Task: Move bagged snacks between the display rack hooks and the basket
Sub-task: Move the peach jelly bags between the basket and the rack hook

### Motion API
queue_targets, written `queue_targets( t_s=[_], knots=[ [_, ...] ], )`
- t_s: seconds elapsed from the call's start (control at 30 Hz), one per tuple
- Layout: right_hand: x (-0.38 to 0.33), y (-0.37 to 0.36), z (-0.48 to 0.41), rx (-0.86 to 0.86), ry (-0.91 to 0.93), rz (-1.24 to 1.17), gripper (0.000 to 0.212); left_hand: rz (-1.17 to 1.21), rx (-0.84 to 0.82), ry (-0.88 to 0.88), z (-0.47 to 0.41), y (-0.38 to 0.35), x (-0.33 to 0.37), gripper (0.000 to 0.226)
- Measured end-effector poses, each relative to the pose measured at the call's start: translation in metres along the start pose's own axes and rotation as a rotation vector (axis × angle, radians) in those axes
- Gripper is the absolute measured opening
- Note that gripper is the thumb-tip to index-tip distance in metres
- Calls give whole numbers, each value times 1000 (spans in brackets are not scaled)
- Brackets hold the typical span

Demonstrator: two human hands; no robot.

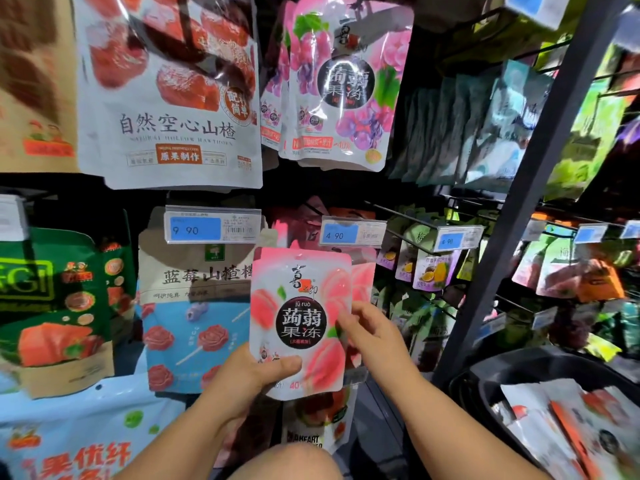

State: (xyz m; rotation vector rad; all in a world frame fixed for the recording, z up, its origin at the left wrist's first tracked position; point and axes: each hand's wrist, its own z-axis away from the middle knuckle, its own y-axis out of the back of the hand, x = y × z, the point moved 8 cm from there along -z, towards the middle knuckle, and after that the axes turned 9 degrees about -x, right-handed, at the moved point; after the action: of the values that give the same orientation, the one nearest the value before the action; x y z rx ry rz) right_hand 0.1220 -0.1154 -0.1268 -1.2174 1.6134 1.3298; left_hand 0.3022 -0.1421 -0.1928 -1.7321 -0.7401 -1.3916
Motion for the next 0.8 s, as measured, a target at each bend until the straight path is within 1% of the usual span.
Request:
queue_targets(
  t_s=[0.03, 0.07, 0.13, 0.17, 0.27, 0.37, 0.53, 0.6, 0.7, 0.73, 0.8],
  knots=[
    [4, -3, -1, -25, -18, -21, 23, -7, -14, 4, -2, -4, 0, 80],
    [7, -5, -2, -36, -37, -40, 21, -11, -28, 8, -4, -8, 1, 74],
    [14, -4, -2, -15, -65, -69, 32, -21, -50, 19, -6, -17, 1, 60],
    [15, -3, -2, 7, -68, -70, 36, -25, -56, 27, -7, -20, 0, 56],
    [16, 2, -2, 49, -57, -111, 50, -71, -52, 46, -12, -27, 1, 57],
    [20, 10, -1, 88, -46, -152, 56, -173, -62, 39, -17, -32, 6, 64],
    [20, 19, -8, 108, -36, -224, 41, -351, -68, 36, -22, -38, 14, 60],
    [18, 20, -11, 114, -41, -226, 45, -415, -50, 37, -24, -39, 17, 56],
    [16, 22, -16, 117, -51, -201, 49, -517, -15, 42, -26, -37, 19, 59],
    [17, 23, -16, 120, -57, -202, 47, -555, 3, 46, -27, -36, 20, 60],
    [17, 24, -18, 128, -54, -200, 35, -636, 50, 55, -28, -34, 24, 59]
  ],
)
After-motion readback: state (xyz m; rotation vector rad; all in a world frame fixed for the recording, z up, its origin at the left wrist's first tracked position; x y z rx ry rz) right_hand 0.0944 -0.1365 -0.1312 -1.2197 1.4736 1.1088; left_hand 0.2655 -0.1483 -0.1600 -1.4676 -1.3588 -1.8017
